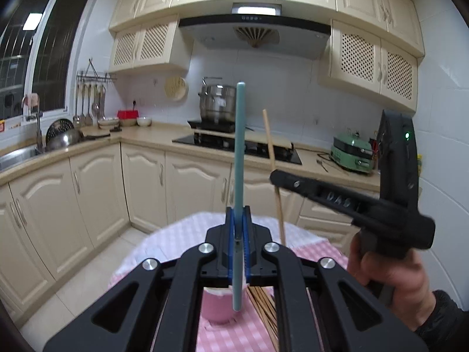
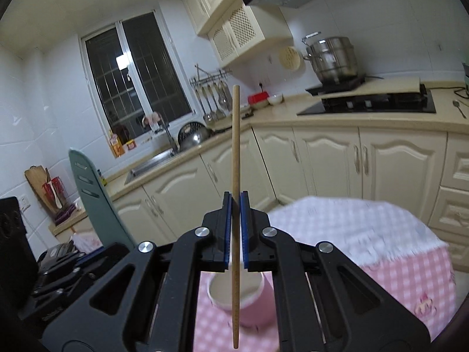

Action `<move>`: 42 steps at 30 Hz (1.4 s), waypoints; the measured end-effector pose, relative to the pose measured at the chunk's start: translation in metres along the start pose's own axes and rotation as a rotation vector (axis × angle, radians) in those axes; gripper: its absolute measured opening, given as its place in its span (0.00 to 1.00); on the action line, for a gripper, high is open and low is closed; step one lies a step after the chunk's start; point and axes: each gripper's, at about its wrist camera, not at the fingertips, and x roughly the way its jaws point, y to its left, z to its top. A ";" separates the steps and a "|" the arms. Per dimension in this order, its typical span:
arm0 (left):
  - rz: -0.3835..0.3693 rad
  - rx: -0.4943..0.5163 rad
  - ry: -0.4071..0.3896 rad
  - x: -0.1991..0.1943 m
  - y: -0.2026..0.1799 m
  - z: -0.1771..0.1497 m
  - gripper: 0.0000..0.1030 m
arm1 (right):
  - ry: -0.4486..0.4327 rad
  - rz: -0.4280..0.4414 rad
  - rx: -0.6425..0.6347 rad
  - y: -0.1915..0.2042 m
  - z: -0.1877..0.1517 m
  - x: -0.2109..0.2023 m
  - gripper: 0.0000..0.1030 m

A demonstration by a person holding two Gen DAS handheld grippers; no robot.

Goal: Organize utensils
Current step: 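Lift the knife with the right gripper and drop it into the pink cup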

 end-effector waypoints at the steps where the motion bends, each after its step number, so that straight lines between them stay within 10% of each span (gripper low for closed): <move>1: 0.002 0.001 -0.006 0.005 0.003 0.005 0.05 | -0.012 -0.001 -0.004 0.002 0.003 0.005 0.06; 22: 0.043 -0.038 0.101 0.093 0.032 -0.031 0.07 | 0.064 -0.079 -0.031 -0.010 -0.023 0.063 0.08; 23: 0.042 -0.040 0.098 0.091 0.033 -0.031 0.19 | 0.067 -0.082 -0.025 -0.012 -0.023 0.060 0.14; 26: 0.050 -0.051 0.066 0.081 0.033 -0.030 0.65 | 0.042 -0.090 -0.002 -0.018 -0.023 0.047 0.79; 42: 0.156 -0.004 0.023 0.037 0.009 -0.027 0.91 | 0.045 -0.132 0.049 -0.048 -0.011 -0.021 0.94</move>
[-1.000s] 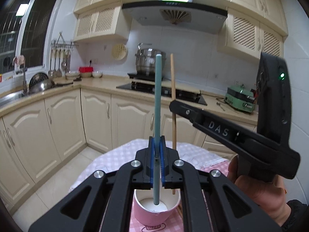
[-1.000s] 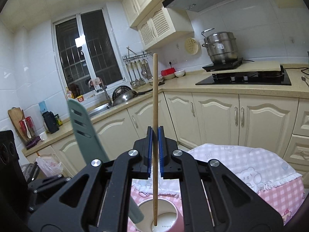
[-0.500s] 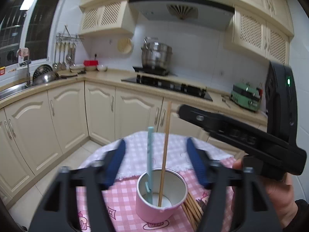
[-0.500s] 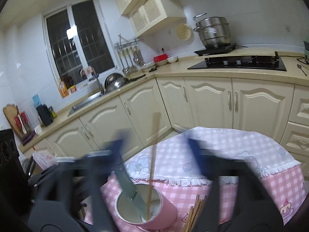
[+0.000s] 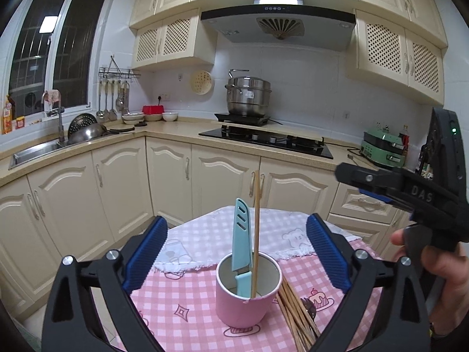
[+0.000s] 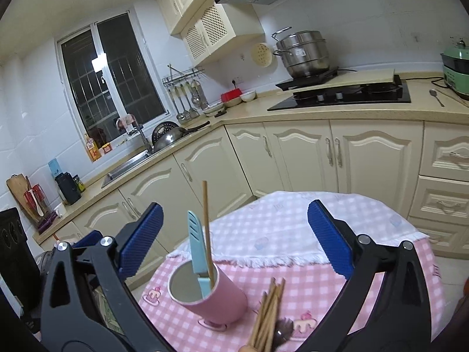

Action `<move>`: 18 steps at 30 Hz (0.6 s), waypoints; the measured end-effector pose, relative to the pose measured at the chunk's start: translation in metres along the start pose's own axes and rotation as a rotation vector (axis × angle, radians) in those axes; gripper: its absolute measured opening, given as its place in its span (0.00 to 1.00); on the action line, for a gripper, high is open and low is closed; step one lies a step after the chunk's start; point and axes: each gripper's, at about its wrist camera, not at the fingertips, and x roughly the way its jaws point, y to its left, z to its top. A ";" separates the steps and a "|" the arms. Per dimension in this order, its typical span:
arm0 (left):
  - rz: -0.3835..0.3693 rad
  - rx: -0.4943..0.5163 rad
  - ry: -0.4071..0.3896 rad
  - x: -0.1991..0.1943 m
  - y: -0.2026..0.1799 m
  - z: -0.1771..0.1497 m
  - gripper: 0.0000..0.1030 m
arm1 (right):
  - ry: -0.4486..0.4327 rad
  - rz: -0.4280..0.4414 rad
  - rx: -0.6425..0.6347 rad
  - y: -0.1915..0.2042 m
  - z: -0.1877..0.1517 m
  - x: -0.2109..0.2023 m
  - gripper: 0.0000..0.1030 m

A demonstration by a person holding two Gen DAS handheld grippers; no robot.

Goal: Organize utensils
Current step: 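Lift the knife with the right gripper and drop it into the pink cup, then move the right gripper back down toward the chopstick bundle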

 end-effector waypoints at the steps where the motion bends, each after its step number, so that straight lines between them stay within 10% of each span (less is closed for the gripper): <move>1: 0.011 0.002 0.007 -0.002 -0.001 -0.001 0.91 | 0.006 -0.003 0.002 -0.002 -0.001 -0.003 0.94; 18: 0.028 0.011 0.086 -0.020 -0.015 -0.023 0.92 | 0.178 -0.044 0.002 -0.016 -0.032 -0.024 0.94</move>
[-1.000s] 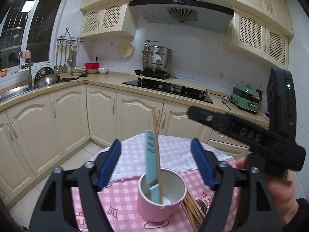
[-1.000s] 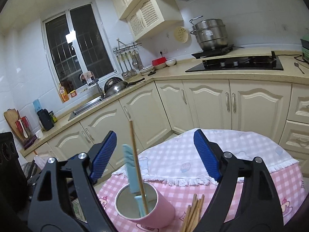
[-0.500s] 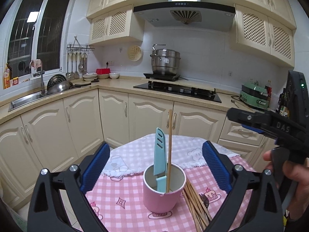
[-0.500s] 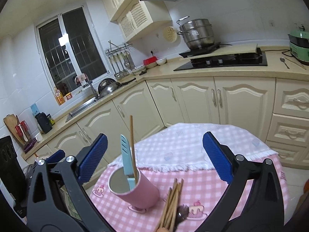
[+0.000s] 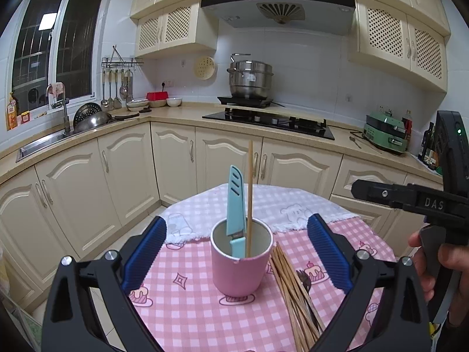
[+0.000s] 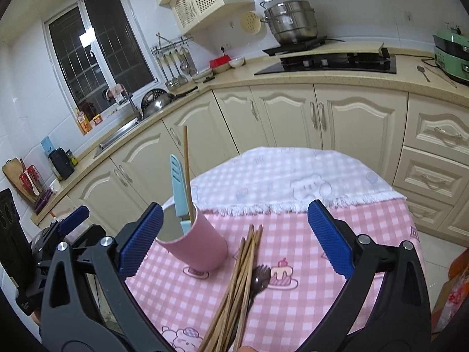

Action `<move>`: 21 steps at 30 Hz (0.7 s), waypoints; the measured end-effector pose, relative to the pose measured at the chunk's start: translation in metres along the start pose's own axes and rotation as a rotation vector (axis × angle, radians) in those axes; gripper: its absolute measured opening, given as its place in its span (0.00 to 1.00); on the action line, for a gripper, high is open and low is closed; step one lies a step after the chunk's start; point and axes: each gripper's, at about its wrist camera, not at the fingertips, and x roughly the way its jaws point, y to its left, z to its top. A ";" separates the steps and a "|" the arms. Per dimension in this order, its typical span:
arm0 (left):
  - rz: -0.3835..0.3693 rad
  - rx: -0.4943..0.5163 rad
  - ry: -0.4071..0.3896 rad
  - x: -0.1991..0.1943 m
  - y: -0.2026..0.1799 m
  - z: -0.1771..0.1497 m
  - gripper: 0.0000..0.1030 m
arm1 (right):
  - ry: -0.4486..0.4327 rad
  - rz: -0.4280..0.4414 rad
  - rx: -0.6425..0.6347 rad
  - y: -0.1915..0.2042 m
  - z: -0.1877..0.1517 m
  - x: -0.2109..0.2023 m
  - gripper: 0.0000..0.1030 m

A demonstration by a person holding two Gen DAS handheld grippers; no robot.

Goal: Organize utensils
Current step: 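Move the right gripper back down toward the chopstick bundle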

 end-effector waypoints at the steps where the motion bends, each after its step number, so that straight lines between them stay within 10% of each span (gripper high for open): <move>1: 0.000 0.001 0.003 0.000 0.000 0.000 0.92 | 0.007 -0.001 -0.003 0.000 -0.002 -0.001 0.94; 21: 0.000 0.055 0.149 0.017 -0.016 -0.049 0.92 | 0.132 -0.060 0.005 -0.025 -0.043 -0.006 0.94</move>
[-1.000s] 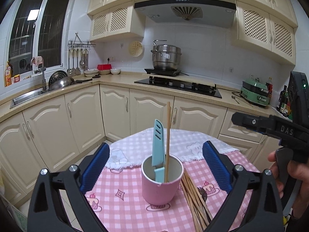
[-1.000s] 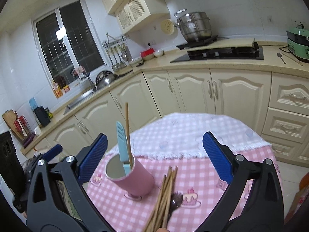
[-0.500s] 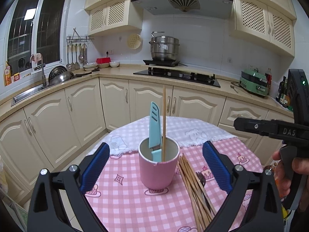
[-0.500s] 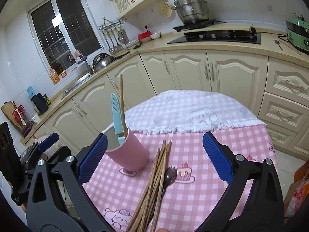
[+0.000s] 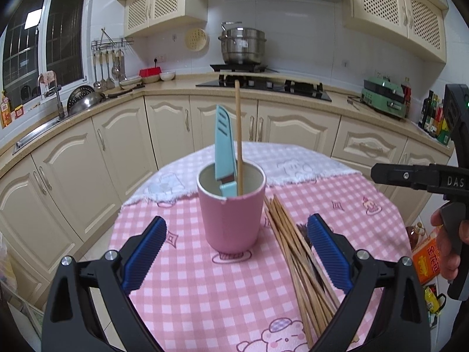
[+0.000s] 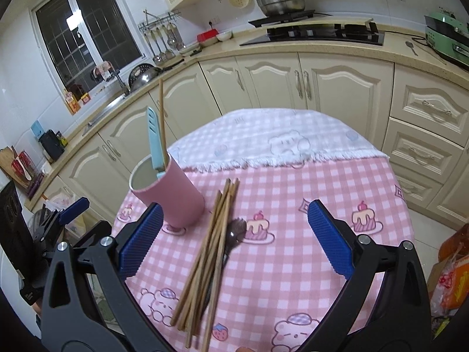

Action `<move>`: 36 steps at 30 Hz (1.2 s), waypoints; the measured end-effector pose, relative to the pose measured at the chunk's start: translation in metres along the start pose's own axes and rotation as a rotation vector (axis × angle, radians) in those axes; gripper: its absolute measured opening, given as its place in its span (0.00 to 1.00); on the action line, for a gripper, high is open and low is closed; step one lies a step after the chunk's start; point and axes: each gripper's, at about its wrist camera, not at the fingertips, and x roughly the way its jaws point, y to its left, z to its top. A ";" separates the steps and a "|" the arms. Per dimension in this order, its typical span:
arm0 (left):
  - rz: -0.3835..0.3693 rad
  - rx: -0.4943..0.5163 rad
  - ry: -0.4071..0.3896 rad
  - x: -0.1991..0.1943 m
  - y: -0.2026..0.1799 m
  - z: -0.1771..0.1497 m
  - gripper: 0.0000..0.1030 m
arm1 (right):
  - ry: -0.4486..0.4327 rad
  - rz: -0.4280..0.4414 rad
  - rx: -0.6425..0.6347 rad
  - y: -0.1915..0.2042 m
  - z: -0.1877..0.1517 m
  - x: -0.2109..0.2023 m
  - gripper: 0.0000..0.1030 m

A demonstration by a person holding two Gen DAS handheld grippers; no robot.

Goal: Organize utensils
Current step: 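Move the right gripper back down toward the chopstick bundle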

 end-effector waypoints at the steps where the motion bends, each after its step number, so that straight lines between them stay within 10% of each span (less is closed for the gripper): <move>1: 0.001 0.004 0.007 0.002 -0.001 -0.002 0.92 | 0.010 -0.005 -0.008 0.001 -0.003 0.002 0.94; 31: 0.001 0.126 0.327 0.100 -0.043 -0.051 0.92 | 0.203 -0.064 -0.056 -0.018 -0.059 0.044 0.94; 36: -0.028 0.099 0.352 0.106 -0.041 -0.051 0.71 | 0.209 -0.065 -0.053 -0.019 -0.061 0.045 0.94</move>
